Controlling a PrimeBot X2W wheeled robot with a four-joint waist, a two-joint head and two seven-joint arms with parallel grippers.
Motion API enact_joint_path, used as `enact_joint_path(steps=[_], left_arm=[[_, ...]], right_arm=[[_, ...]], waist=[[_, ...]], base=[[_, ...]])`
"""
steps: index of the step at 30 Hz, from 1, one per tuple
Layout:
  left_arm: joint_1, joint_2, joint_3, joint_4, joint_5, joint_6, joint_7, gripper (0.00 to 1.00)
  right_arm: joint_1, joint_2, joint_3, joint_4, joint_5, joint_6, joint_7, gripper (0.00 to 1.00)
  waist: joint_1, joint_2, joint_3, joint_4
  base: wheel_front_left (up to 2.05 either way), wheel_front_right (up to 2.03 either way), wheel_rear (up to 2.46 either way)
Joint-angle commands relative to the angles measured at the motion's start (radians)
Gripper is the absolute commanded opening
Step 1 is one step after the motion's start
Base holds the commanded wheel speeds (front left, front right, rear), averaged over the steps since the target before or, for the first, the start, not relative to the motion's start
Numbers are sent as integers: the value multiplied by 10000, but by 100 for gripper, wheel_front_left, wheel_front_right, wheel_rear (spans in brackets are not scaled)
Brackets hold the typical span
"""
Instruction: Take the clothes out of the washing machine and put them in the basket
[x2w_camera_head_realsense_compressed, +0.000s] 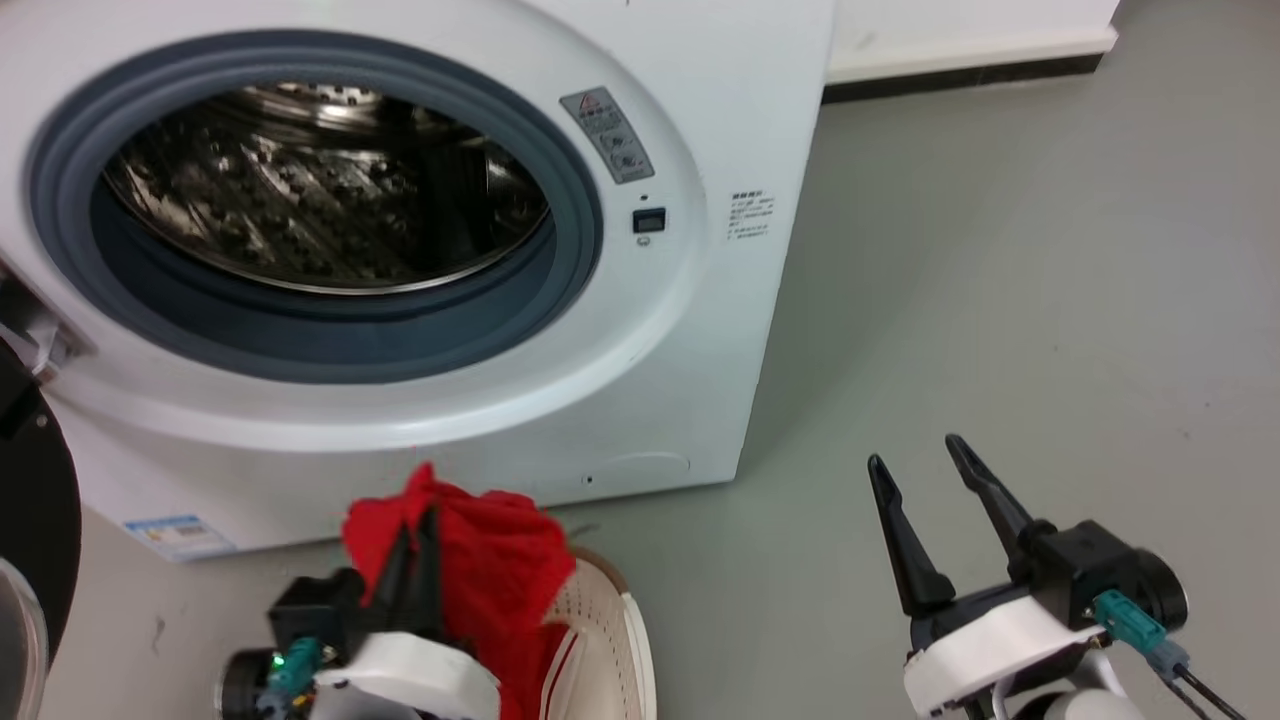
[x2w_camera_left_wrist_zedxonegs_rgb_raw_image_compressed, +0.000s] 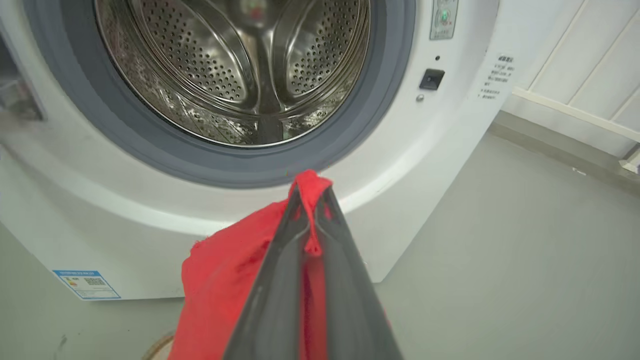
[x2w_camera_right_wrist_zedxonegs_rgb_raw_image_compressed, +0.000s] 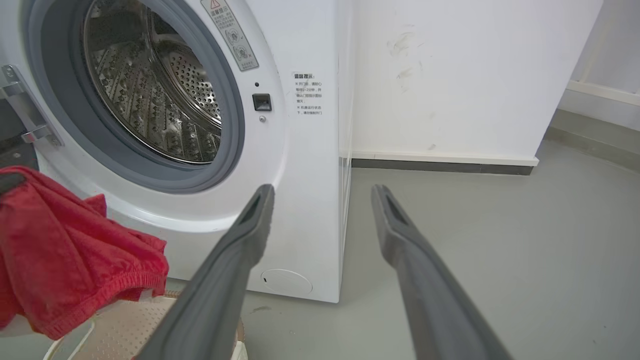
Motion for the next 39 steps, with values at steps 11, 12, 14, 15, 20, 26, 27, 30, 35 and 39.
enact_joint_path(steps=[11,12,14,15,20,26,27,30,35,39], left_arm=[[-1712,-380,-720,4248,-150,-644,-522,0],[-1978,-389,-776,4712,-137,-719,-560,0],[-2484,-397,-856,5619,-117,-820,-587,0],[-2782,-401,-898,6113,-78,-884,-606,0],[-4383,-396,-889,8194,-30,-810,-663,0],[-6063,-290,-826,9967,-2,-690,-723,0],[-6268,-299,-866,10189,22,-705,-731,0],[-6784,-300,-757,10808,-102,-548,-744,0],[-7156,-336,-352,11519,-534,-176,-759,5],[-6965,-332,-313,11702,-624,-220,-784,100]], right_arm=[[-1362,7,279,-58,130,-7,-394,100],[-1472,7,296,-30,142,-7,-438,100],[-1677,5,317,14,179,-7,-530,100],[-1809,7,328,43,190,-7,-573,100],[-2382,8,447,74,248,-7,-775,100],[-2969,8,698,131,259,-7,-982,100],[-3059,8,694,163,287,-7,-1013,100],[-3239,10,702,278,354,-7,-1116,100],[-3441,8,794,529,483,-7,-1233,100],[-3494,8,734,790,536,-7,-1292,100]], waist=[[1,-1,2814,163],[1,-1,3043,121],[1,-1,3511,28],[1,-1,3738,-24],[1,-1,4981,-273],[1,-1,6248,-668],[1,-1,6396,-713],[1,-1,6740,-832],[1,-1,6860,-969],[1,-1,6477,-935]], base=[[0,0,0],[0,0,0],[0,0,0],[0,0,0],[0,0,0],[0,0,0],[0,0,0],[0,0,0],[0,0,0],[0,0,0]])
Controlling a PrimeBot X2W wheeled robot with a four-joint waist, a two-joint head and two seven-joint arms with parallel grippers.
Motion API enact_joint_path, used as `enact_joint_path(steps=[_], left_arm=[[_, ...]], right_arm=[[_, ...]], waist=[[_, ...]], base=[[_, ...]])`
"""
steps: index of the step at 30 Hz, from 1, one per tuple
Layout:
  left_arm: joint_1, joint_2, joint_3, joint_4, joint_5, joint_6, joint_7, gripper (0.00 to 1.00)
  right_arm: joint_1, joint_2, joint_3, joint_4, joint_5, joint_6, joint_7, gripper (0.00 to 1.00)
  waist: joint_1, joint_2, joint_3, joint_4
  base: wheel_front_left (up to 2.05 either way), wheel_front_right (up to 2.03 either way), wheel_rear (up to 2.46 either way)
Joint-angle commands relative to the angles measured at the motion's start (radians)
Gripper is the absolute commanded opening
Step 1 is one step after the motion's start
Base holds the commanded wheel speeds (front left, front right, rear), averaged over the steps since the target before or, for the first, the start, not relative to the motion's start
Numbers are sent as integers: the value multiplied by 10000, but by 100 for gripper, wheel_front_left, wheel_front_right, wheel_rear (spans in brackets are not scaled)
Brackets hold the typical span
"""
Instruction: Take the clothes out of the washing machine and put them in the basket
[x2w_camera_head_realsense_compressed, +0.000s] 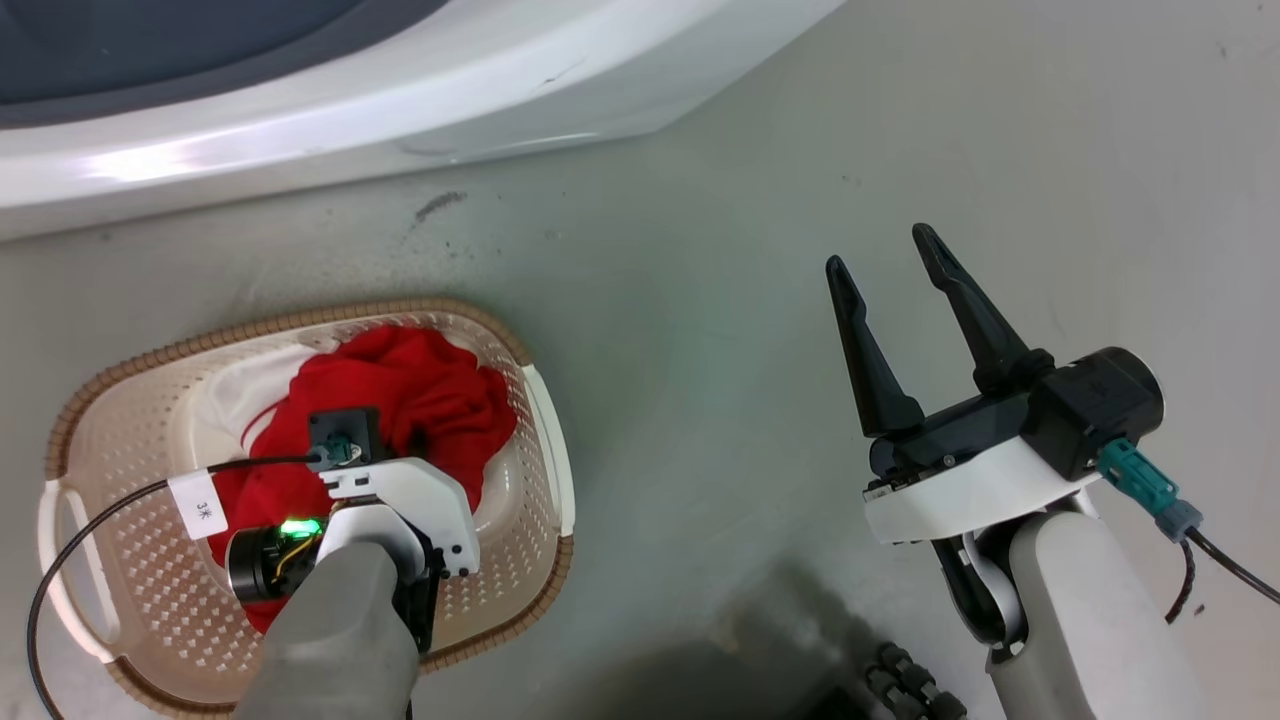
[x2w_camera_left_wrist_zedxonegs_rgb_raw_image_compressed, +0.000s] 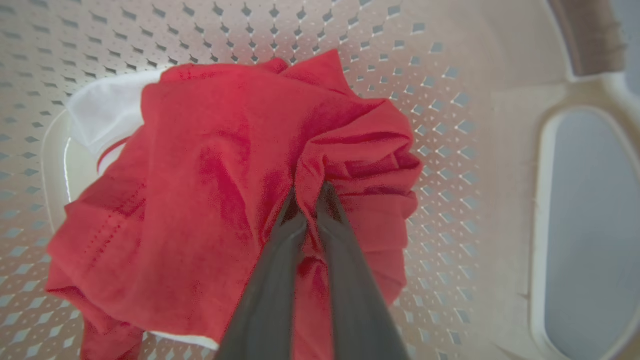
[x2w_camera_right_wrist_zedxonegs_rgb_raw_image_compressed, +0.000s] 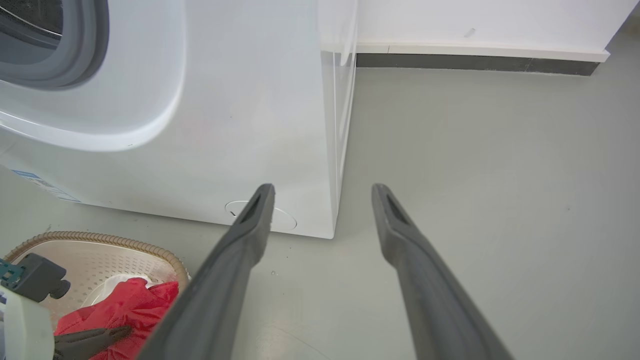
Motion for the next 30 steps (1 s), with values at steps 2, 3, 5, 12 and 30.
enact_joint_path(steps=[2,3,5,12,30], left_arm=[[278,-14,54,54,-97,-124,-68,100],[413,-31,94,-85,-139,-248,-74,100],[769,-84,277,-368,-371,-614,-73,100],[2276,-96,724,-1846,-369,-1128,-62,100],[5328,-281,1937,-8145,916,-1222,-63,100]], right_arm=[[-62,10,-60,220,-49,-7,-70,100],[12,9,-91,300,-73,-7,-76,100],[179,7,-170,479,-102,-7,-85,100],[917,4,-522,750,-366,-7,-87,100],[2555,4,-1260,190,-945,-7,805,100]], waist=[[-2,0,-715,155],[-2,0,-992,211],[-2,0,-1628,344],[-2,0,-3811,862],[-2,0,-6852,1647]], base=[[0,0,0],[0,0,0],[0,0,0],[0,0,0],[0,0,0]])
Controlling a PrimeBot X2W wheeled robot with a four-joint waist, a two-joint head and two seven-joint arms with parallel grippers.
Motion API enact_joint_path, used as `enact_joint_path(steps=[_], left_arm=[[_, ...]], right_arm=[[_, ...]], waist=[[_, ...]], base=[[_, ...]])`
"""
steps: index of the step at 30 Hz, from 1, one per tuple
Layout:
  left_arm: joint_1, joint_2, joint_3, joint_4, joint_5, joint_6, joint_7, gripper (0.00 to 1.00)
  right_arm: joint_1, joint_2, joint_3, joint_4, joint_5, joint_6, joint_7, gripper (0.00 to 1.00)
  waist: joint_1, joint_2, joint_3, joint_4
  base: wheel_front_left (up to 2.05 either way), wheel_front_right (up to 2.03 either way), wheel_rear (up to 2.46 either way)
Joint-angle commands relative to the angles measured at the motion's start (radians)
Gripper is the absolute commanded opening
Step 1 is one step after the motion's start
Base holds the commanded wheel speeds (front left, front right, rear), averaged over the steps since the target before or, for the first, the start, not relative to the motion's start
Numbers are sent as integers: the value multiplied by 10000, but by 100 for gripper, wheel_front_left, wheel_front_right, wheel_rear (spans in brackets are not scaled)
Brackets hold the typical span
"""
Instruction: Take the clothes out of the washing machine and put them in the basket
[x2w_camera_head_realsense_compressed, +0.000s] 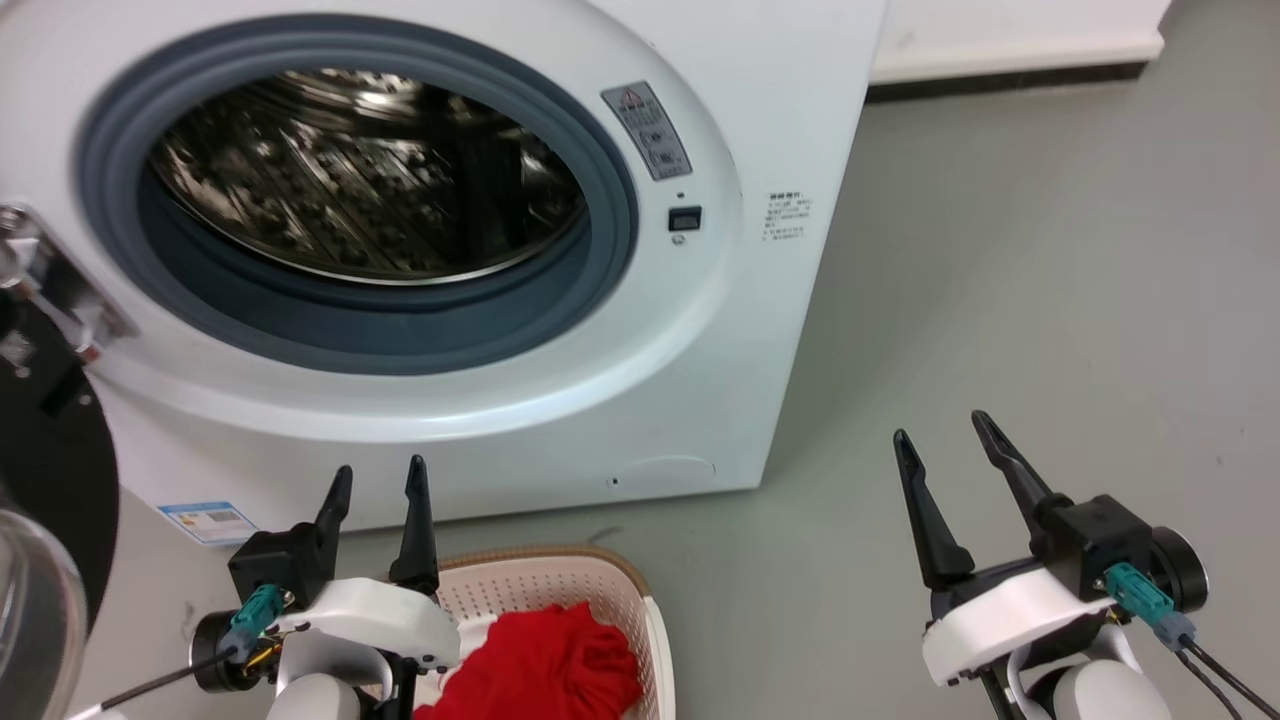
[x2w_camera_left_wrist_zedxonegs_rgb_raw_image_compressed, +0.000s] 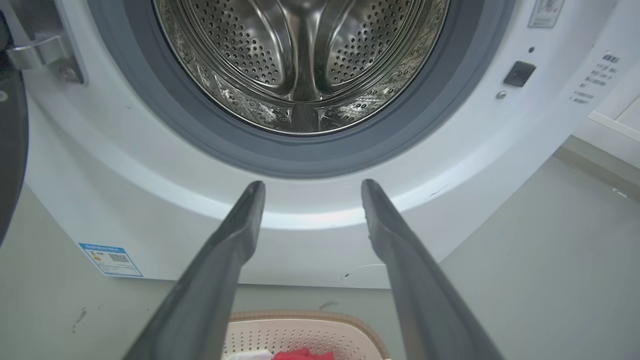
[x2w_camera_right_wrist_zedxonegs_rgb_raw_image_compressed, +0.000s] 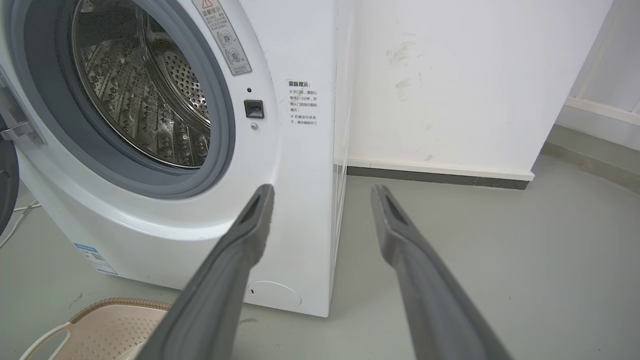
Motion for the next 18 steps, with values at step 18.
enact_joint_path(steps=[18], left_arm=[[2222,78,-231,-3602,1720,394,-21,100]], right_arm=[[1277,-2,-396,-899,-415,-7,489,100]], waist=[[2,0,-1591,508]], base=[[0,0,0]])
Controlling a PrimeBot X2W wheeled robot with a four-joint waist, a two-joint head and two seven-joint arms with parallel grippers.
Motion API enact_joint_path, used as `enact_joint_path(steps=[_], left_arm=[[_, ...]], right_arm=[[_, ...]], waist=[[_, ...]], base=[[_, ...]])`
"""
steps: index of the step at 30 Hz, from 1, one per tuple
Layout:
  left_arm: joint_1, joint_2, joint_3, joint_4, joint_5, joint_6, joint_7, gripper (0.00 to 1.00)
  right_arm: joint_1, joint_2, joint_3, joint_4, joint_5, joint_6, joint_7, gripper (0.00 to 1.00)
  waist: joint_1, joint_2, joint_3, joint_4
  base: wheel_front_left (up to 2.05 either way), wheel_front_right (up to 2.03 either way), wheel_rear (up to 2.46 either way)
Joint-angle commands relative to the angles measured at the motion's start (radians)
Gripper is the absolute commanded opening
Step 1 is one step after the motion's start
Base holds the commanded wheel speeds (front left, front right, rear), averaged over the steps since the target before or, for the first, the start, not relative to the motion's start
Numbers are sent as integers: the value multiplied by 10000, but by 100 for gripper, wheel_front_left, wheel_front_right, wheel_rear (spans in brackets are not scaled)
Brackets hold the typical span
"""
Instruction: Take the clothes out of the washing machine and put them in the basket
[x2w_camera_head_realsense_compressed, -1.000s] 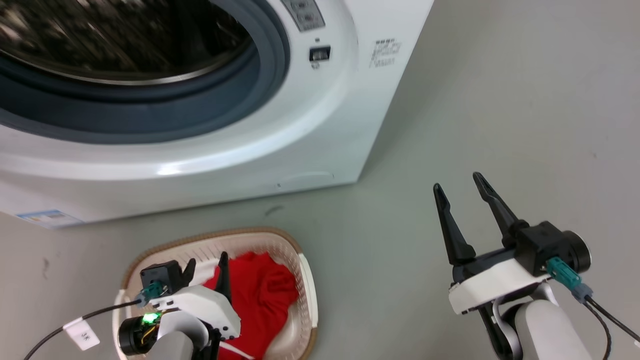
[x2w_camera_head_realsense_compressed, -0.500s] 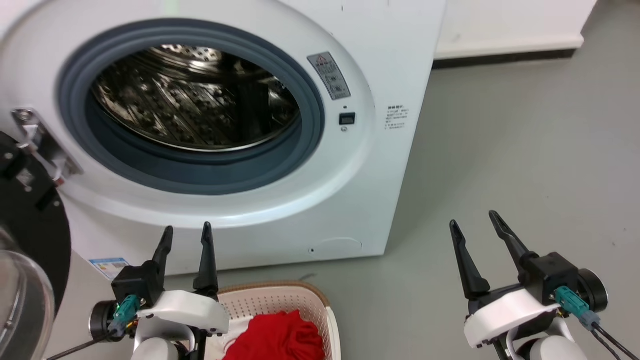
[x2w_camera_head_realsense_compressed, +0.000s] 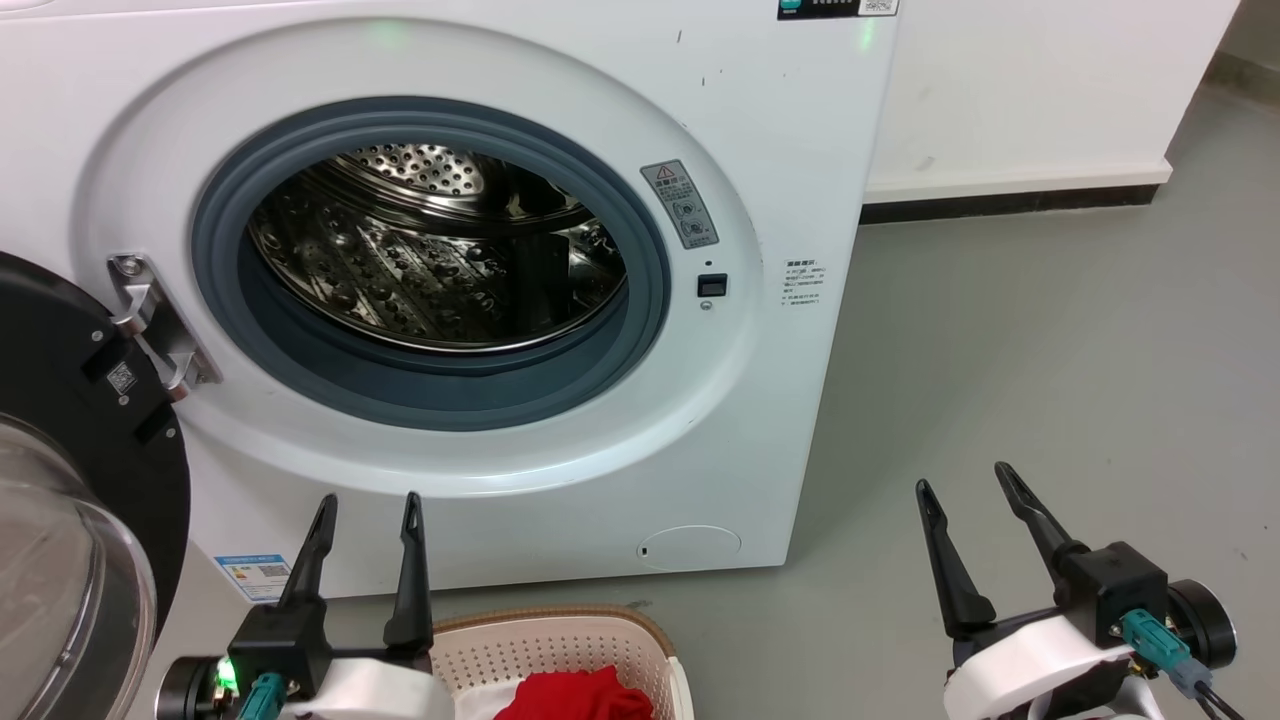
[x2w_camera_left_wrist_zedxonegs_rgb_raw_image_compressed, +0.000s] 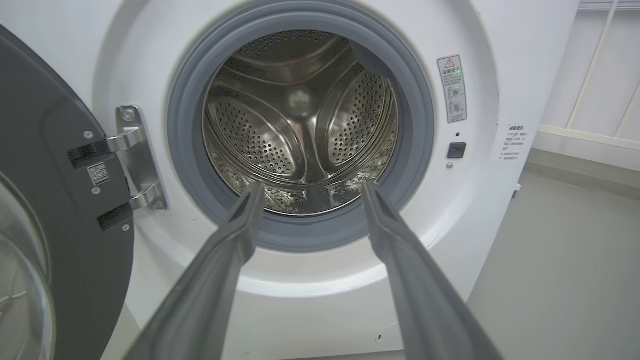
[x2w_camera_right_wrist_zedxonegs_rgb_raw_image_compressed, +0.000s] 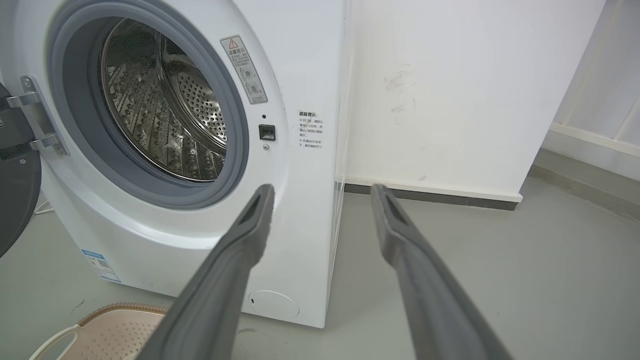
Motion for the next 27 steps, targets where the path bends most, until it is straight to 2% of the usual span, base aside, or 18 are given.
enact_joint_path(steps=[1,27], left_arm=[[203,29,48,-69,-52,72,-21,100],[243,113,78,196,-301,262,-21,100]], right_arm=[[140,0,-15,-84,-90,-7,30,100],[230,0,81,-236,0,-7,160,100]], waist=[[3,-1,-44,71],[3,-1,51,61]], base=[[0,0,0],[0,0,0]])
